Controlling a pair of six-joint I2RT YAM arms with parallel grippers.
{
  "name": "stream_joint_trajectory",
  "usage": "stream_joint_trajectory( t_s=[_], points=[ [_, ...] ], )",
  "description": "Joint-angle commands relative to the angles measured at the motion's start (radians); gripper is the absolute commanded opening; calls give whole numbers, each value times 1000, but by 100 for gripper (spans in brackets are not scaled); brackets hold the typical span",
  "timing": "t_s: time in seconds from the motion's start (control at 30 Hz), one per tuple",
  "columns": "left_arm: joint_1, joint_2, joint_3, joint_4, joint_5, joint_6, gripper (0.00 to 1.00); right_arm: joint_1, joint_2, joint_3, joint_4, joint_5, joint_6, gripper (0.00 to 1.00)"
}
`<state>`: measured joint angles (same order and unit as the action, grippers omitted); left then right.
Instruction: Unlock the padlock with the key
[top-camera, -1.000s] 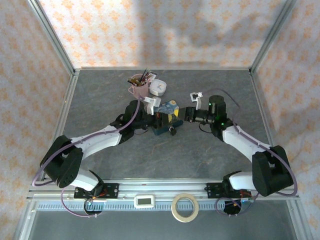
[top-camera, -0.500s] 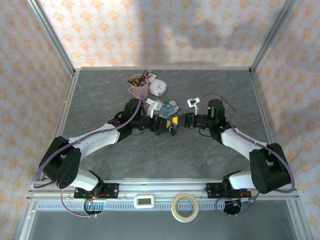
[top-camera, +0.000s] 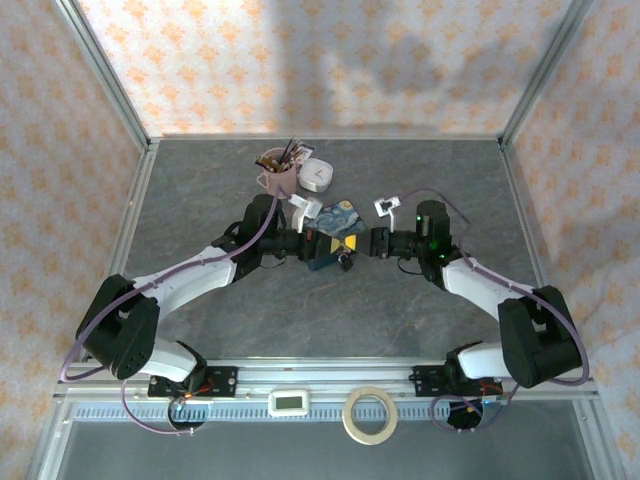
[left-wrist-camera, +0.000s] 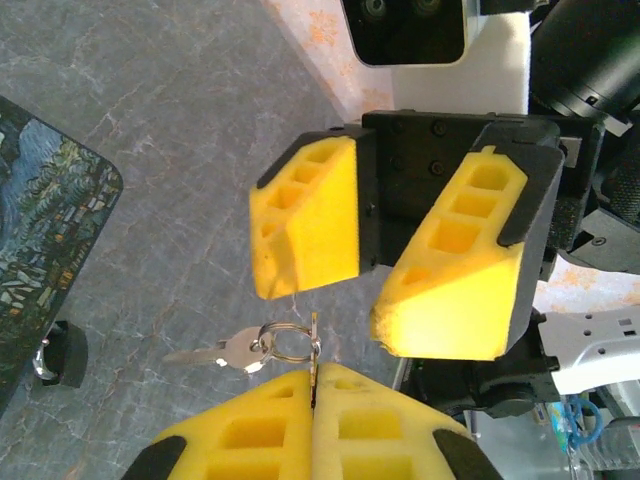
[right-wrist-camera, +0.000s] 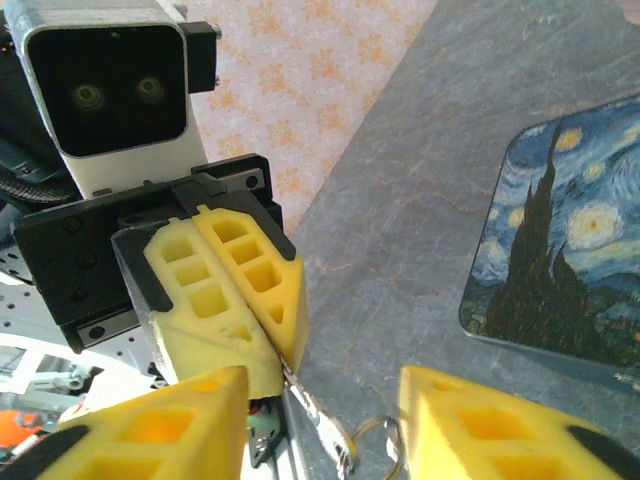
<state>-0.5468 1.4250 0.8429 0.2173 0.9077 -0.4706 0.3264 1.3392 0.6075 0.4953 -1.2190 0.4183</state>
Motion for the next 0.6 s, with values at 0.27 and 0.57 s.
stream_joint_trajectory(
  t_s=[0.27,0.57],
  points=[
    [7,-28,-10,98,27,-31,0,8,14,-20,64,-16,19,37],
    [19,-39,-23,116,-5,-45,0,12,6,-40,80,-22,30,26]
  ],
)
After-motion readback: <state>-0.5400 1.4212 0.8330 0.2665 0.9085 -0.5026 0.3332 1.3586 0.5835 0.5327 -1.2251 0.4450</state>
